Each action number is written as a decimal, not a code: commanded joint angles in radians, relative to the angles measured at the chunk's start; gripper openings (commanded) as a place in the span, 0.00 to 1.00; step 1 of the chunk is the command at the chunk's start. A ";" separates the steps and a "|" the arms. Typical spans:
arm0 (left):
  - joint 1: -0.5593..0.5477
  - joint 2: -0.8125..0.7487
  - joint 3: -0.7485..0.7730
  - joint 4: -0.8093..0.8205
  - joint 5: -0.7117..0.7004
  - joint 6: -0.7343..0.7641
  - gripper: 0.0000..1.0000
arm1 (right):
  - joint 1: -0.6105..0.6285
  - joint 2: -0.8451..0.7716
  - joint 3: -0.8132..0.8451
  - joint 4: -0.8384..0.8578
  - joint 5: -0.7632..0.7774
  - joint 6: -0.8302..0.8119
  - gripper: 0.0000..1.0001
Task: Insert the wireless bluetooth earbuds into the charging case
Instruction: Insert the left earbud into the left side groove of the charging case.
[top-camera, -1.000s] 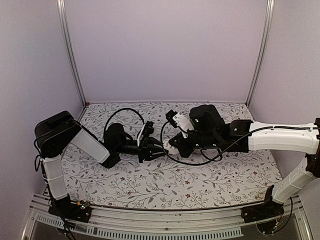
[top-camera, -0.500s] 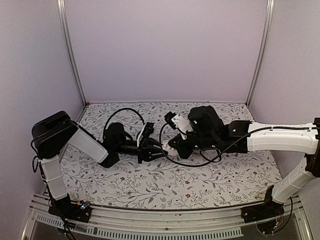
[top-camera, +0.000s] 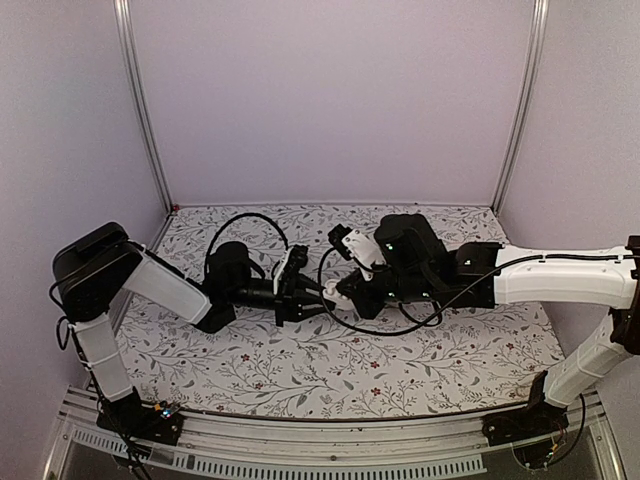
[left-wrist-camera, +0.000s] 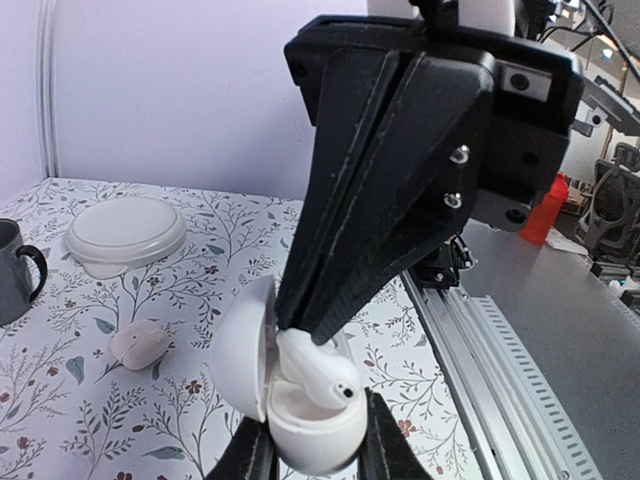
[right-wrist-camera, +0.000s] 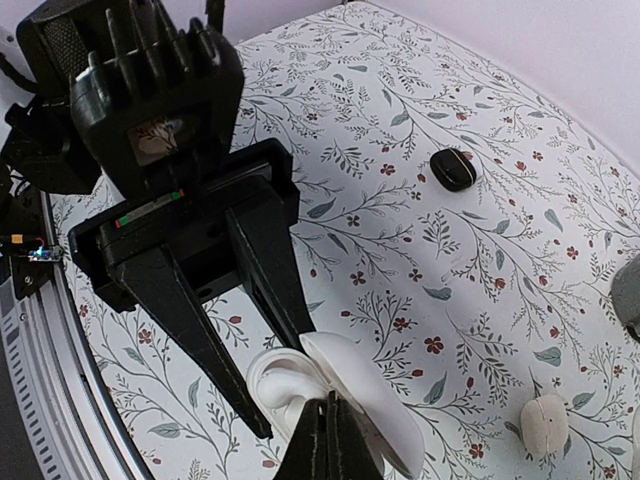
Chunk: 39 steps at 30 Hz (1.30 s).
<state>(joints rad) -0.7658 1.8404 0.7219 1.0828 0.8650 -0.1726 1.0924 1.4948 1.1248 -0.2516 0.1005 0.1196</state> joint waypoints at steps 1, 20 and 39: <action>-0.011 -0.048 0.020 0.021 -0.080 0.050 0.00 | 0.055 0.045 0.004 -0.022 -0.082 0.007 0.03; -0.025 -0.097 0.030 -0.076 -0.151 0.148 0.00 | 0.074 0.040 0.001 -0.009 -0.078 0.003 0.10; -0.032 -0.110 0.028 -0.101 -0.162 0.168 0.00 | 0.074 0.085 0.045 -0.048 -0.041 0.050 0.23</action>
<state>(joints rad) -0.7853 1.7897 0.7212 0.9169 0.7616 -0.0223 1.1202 1.5383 1.1419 -0.2699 0.1322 0.1387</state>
